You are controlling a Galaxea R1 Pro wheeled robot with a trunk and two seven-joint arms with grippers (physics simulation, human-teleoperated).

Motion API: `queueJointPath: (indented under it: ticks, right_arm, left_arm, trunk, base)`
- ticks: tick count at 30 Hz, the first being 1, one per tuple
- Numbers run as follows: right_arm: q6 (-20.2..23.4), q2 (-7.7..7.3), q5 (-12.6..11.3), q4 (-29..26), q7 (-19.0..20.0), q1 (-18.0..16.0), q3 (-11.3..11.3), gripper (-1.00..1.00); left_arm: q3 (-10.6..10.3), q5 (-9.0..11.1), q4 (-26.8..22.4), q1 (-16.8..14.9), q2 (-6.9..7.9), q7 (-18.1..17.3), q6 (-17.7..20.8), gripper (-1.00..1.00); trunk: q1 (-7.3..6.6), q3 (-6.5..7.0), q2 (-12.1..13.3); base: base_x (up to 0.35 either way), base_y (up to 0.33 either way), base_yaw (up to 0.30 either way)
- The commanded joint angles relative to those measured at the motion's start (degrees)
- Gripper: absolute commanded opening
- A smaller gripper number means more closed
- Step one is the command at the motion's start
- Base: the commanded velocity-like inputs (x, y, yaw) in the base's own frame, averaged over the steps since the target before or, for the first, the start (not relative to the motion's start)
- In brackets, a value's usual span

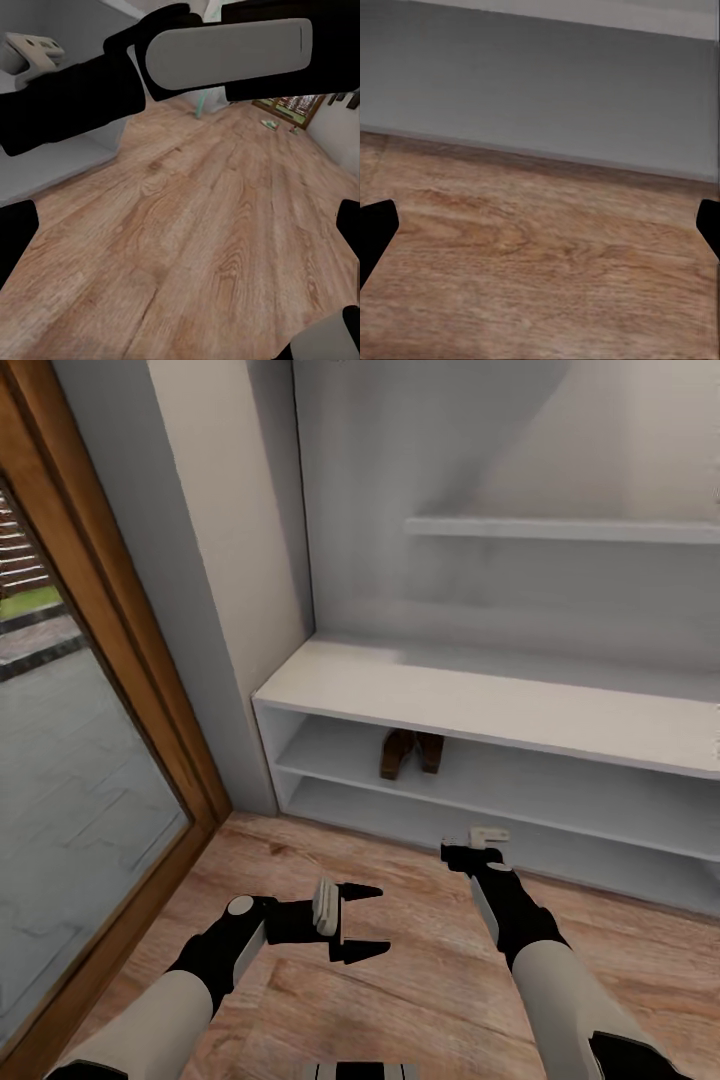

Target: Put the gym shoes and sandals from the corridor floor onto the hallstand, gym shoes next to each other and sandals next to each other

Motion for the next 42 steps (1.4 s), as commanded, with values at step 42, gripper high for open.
queueJointPath:
  ticks: [42]
  right_arm:
    - [0.32,0.08,0.49,0.28,0.28,0.68,-0.44,1.00]
  left_arm:
    - [0.24,0.91,-6.85,-0.04,5.38,0.08,-0.29,1.00]
  trunk:
    - [-0.35,4.09,0.14]
  base:
    - [-0.032,0.000,-0.192]
